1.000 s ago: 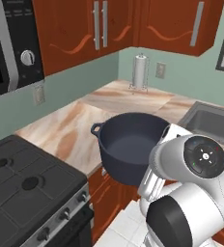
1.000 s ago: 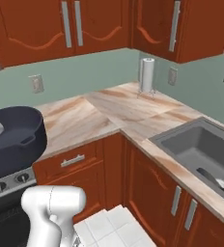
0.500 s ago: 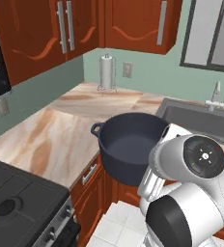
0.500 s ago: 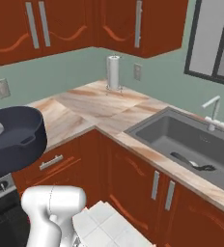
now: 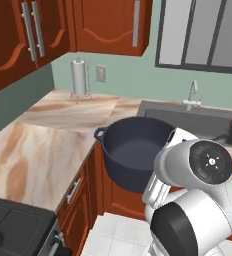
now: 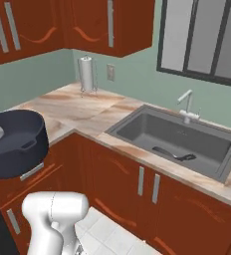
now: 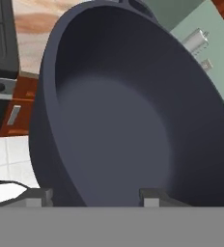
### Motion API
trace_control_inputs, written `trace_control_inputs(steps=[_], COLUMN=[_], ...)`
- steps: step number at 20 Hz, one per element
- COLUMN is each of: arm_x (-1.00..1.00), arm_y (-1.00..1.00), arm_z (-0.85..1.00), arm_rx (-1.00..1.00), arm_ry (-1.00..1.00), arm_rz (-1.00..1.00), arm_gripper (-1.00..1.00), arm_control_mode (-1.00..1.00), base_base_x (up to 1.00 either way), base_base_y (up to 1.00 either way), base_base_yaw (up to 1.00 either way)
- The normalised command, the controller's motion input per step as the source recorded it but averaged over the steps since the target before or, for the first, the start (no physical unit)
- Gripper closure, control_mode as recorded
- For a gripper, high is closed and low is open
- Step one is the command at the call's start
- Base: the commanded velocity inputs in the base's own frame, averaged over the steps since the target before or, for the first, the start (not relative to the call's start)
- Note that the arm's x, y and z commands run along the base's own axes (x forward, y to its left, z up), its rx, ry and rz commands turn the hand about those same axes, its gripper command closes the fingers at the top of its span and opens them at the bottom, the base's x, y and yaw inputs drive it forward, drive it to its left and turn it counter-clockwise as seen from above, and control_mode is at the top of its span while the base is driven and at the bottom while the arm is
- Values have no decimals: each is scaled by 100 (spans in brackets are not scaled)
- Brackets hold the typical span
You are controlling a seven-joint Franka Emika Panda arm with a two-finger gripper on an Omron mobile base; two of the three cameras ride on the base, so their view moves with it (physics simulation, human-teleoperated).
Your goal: Move the pot and pan from the stove into the sink.
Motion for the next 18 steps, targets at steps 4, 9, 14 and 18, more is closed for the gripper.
trace_control_inputs(steps=[4,9,14,18], arm_x=[0,0,0,0], arm_y=[0,0,0,0], arm_z=[0,0,0,0], arm_rx=[0,0,0,0], arm_ry=[0,0,0,0], arm_rz=[0,0,0,0], arm_gripper=[100,100,100,100], arm_control_mode=[100,100,100,100], base_base_x=[0,0,0,0], base_base_y=[-15,-16,-17,-17], base_base_yaw=[-34,-34,-32,-32])
